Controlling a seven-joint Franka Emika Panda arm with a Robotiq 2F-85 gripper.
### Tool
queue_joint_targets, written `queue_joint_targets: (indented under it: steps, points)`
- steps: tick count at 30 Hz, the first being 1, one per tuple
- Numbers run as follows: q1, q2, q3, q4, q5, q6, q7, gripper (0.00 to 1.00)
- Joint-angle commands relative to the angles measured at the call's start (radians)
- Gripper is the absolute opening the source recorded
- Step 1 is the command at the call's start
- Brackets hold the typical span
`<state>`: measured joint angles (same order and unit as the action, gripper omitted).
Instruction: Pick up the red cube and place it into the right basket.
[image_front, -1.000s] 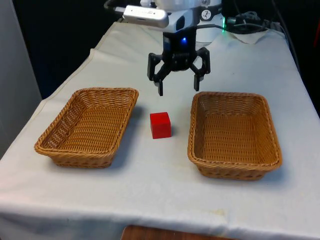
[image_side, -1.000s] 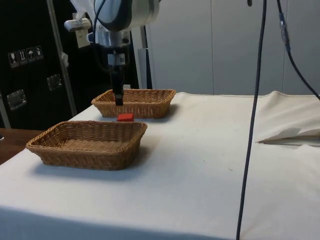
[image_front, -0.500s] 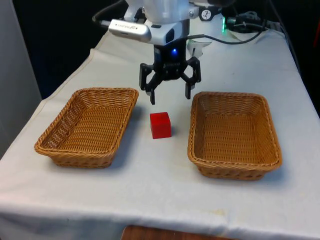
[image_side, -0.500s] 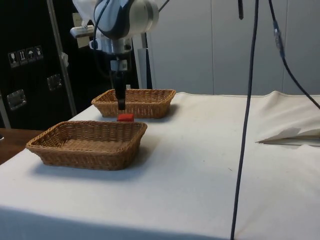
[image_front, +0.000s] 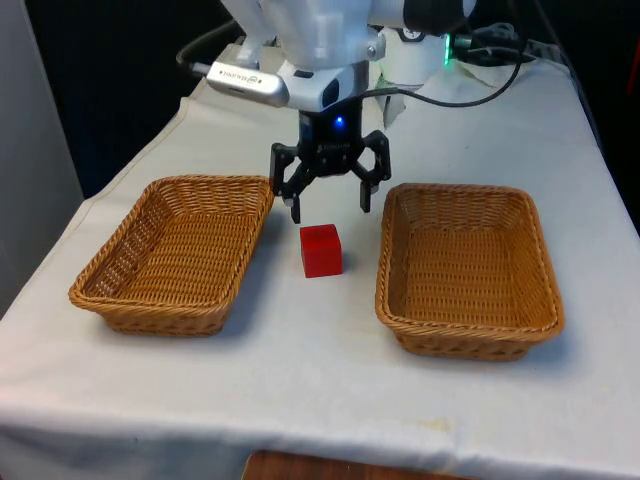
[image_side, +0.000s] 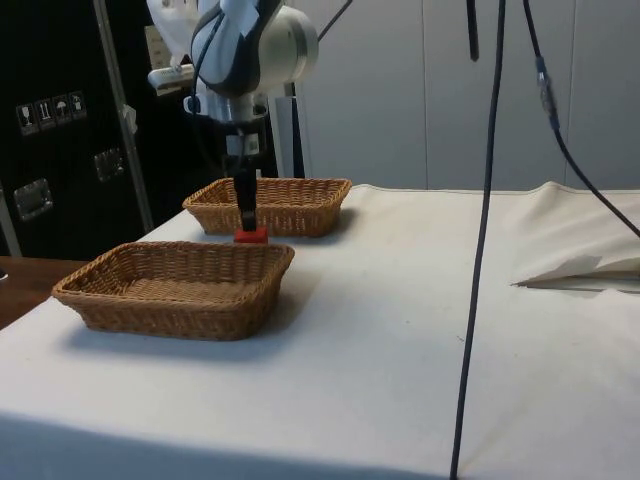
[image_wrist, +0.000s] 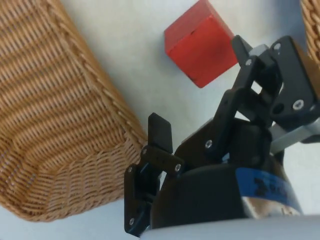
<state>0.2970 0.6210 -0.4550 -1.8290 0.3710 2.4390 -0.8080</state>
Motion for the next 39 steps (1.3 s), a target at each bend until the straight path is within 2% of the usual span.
queue_joint_targets:
  steps: [1, 7, 8, 9, 15, 16, 17, 22, 24, 25, 26, 33, 34, 35, 39]
  points:
    - [-0.009, 0.007, 0.009, 0.006, 0.011, 0.012, -0.012, 1.00]
    - [-0.013, 0.034, 0.012, 0.018, 0.016, 0.024, -0.023, 1.00]
    - [-0.003, 0.030, 0.000, 0.015, 0.004, 0.011, -0.009, 1.00]
    - [-0.013, 0.036, 0.012, 0.018, 0.018, 0.027, -0.026, 1.00]
    - [-0.011, 0.054, 0.011, 0.020, 0.039, 0.038, -0.050, 1.00]
    - [-0.003, 0.049, 0.001, 0.017, 0.029, 0.025, -0.040, 1.00]
    - [-0.011, 0.057, 0.011, 0.021, 0.041, 0.039, -0.052, 1.00]
    - [-0.014, 0.078, 0.013, 0.030, 0.052, 0.049, -0.064, 1.00]
    - [-0.014, 0.085, 0.013, 0.034, 0.054, 0.051, -0.066, 1.00]
    - [-0.004, 0.081, 0.001, 0.028, 0.042, 0.040, -0.054, 1.00]
    - [-0.014, 0.089, 0.013, 0.035, 0.055, 0.053, -0.067, 1.00]
    - [-0.012, 0.107, 0.009, 0.044, 0.067, 0.057, -0.085, 1.00]
    - [-0.006, 0.106, 0.001, 0.042, 0.059, 0.046, -0.075, 1.00]
    - [-0.012, 0.107, 0.008, 0.044, 0.066, 0.057, -0.085, 1.00]
    - [-0.009, 0.107, 0.005, 0.043, 0.063, 0.052, -0.083, 1.00]
